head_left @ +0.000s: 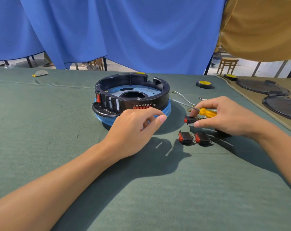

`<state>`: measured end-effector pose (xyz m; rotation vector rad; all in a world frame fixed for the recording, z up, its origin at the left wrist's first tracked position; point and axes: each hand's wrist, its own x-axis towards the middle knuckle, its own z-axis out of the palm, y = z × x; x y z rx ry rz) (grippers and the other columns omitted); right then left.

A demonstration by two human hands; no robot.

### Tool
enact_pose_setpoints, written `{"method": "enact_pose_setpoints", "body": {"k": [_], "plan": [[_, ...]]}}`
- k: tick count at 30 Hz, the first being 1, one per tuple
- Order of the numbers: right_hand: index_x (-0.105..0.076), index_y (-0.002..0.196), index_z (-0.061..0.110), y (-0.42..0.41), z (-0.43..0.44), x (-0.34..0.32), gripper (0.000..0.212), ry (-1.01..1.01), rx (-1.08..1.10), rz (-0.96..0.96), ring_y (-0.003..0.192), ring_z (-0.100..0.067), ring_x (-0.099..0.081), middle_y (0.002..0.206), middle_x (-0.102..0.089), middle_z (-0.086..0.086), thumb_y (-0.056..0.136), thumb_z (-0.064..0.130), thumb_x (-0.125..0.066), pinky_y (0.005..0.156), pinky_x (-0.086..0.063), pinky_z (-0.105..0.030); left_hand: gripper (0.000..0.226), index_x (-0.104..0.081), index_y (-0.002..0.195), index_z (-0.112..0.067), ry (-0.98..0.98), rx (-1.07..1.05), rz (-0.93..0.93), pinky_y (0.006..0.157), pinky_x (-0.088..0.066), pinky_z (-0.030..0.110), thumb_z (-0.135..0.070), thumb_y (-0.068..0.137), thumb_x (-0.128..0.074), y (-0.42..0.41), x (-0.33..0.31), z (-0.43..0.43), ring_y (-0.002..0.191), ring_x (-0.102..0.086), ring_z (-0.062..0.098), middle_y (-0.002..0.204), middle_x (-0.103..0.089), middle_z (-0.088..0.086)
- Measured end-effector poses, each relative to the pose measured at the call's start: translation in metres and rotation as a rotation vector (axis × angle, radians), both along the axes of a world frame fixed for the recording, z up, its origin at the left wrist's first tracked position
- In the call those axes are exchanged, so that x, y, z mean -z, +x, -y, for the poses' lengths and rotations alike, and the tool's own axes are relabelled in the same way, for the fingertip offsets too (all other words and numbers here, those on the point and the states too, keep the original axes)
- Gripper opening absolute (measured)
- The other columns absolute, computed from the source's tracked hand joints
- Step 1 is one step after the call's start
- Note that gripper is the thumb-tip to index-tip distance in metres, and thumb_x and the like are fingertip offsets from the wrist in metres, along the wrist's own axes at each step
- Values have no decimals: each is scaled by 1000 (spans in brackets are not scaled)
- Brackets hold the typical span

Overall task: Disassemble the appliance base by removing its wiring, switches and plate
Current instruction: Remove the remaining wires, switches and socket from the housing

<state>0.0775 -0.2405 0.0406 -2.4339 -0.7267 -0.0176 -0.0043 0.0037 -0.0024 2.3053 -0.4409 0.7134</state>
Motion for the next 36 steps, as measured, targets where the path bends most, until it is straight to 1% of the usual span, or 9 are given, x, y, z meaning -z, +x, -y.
{"method": "enact_pose_setpoints", "body": {"k": [2, 4, 10, 15, 20, 25, 28, 32, 36], "plan": [[-71, 86, 36, 1, -2, 0, 16, -126, 1, 49, 90, -16, -58, 94, -67, 4, 76, 28, -80, 78, -45, -34, 35, -70, 101, -23, 40, 10, 27, 62, -50, 36, -46, 95, -44, 0, 0, 0, 68, -60, 8, 74, -65, -15], [-69, 86, 38, 0, -5, 2, 18, -203, -1, 76, 100, -22, -54, 103, -66, -2, 78, 26, -79, 82, -41, -35, 34, -70, 100, -22, 70, 17, 44, 62, -50, 36, -44, 96, -44, -1, 1, 0, 67, -58, 6, 73, -64, -15], [-68, 85, 40, 2, -4, 0, 15, -218, -10, 45, 96, -17, -54, 100, -65, 5, 79, 32, -78, 78, -41, -34, 34, -70, 99, -18, 115, 26, 116, 60, -50, 37, -40, 98, -44, -1, -2, 0, 68, -61, 11, 73, -64, -10], [-69, 85, 34, 2, -9, 4, 14, -213, -6, 125, 80, -3, -53, 84, -62, 15, 76, 34, -80, 60, -34, -16, 29, -72, 97, -16, 154, -23, 211, 55, -48, 35, -32, 98, -47, -1, -4, -4, 62, -56, 11, 72, -63, -9], [-67, 80, 36, 1, -1, -1, 15, -238, -5, 102, 81, -5, -53, 88, -61, 14, 74, 35, -81, 62, -36, -22, 26, -72, 96, -10, 226, -92, 359, 53, -49, 37, -25, 97, -50, -2, -8, -9, 64, -57, 15, 73, -64, -4], [-68, 83, 34, 1, -2, -2, 12, -279, -9, 68, 87, -10, -54, 95, -62, 7, 77, 37, -78, 71, -42, -28, 20, -70, 104, -4, 345, -323, 592, 69, -49, 39, -15, 91, -61, 9, -11, -18, 84, -59, 27, 95, -68, 6], [-69, 81, 33, -1, -3, -6, 13, -210, 27, 111, 86, -15, -57, 91, -67, 3, 77, 45, -73, 73, -45, -35, 25, -69, 110, -9, 397, -416, 492, 85, -41, 37, -23, 91, -60, 13, -10, -26, 100, -56, 25, 108, -67, 2], [-68, 77, 32, -10, -11, -13, 29, 25, 43, 181, 69, -12, -60, 73, -66, 7, 76, 60, -61, 58, -41, -30, 27, -73, 105, -17, 361, -374, 325, 87, -37, 35, -31, 95, -52, 12, -10, -32, 90, -63, 22, 93, -72, -4], [-69, 80, 27, -18, -30, -18, 30, 147, -10, 231, 60, -21, -58, 72, -66, -3, 84, 54, -56, 61, -47, -36, 37, -71, 74, -15, 328, -373, 386, 75, -38, 35, -33, 97, -48, 10, -16, -38, 66, -56, 21, 63, -64, -5]]}}
